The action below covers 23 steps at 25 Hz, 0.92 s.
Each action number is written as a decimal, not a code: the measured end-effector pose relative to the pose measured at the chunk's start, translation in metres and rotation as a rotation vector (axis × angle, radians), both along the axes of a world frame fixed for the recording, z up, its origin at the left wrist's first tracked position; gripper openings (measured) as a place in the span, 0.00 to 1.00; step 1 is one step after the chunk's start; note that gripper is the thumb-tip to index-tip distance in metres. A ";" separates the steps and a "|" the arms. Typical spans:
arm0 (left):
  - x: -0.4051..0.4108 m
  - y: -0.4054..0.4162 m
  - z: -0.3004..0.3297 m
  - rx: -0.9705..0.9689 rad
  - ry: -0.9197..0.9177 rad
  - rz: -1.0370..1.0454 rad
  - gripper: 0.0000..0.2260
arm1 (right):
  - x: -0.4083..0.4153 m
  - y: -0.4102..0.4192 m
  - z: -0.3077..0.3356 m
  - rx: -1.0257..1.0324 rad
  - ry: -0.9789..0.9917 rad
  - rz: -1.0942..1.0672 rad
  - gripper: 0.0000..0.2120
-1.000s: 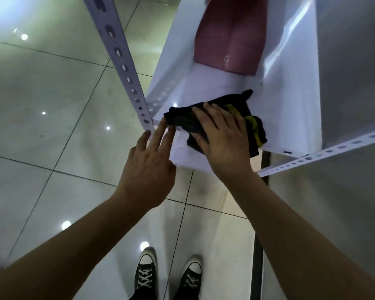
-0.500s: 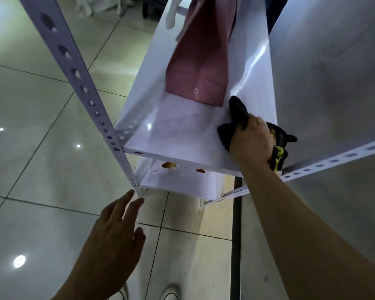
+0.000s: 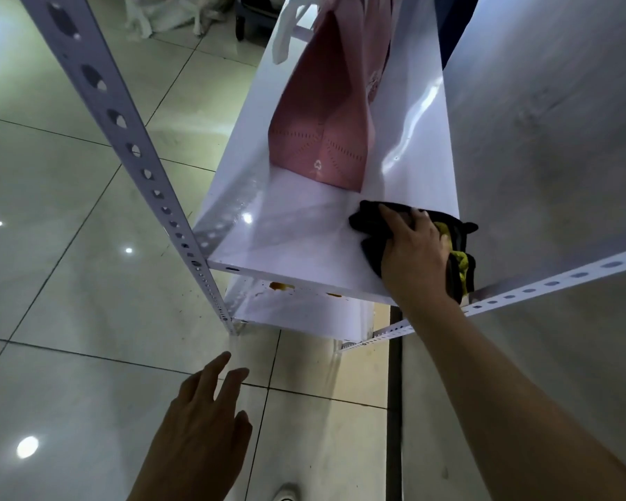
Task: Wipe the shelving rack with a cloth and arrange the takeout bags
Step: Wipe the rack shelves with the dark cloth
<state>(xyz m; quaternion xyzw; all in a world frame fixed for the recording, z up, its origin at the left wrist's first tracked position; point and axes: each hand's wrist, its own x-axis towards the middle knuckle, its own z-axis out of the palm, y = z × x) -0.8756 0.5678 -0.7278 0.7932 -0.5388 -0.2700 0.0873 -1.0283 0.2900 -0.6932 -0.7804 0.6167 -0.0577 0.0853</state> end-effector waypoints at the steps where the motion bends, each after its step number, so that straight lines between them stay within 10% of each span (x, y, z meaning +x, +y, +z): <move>1: 0.000 0.000 -0.003 -0.003 0.002 0.002 0.24 | -0.001 0.010 -0.001 -0.016 -0.011 0.015 0.26; 15: -0.017 0.005 -0.048 -0.076 0.034 -0.061 0.22 | -0.053 0.138 -0.051 -0.341 -0.397 0.119 0.20; 23: -0.026 0.005 -0.117 -0.055 0.062 -0.074 0.22 | -0.082 0.166 -0.170 0.500 -1.217 -0.374 0.24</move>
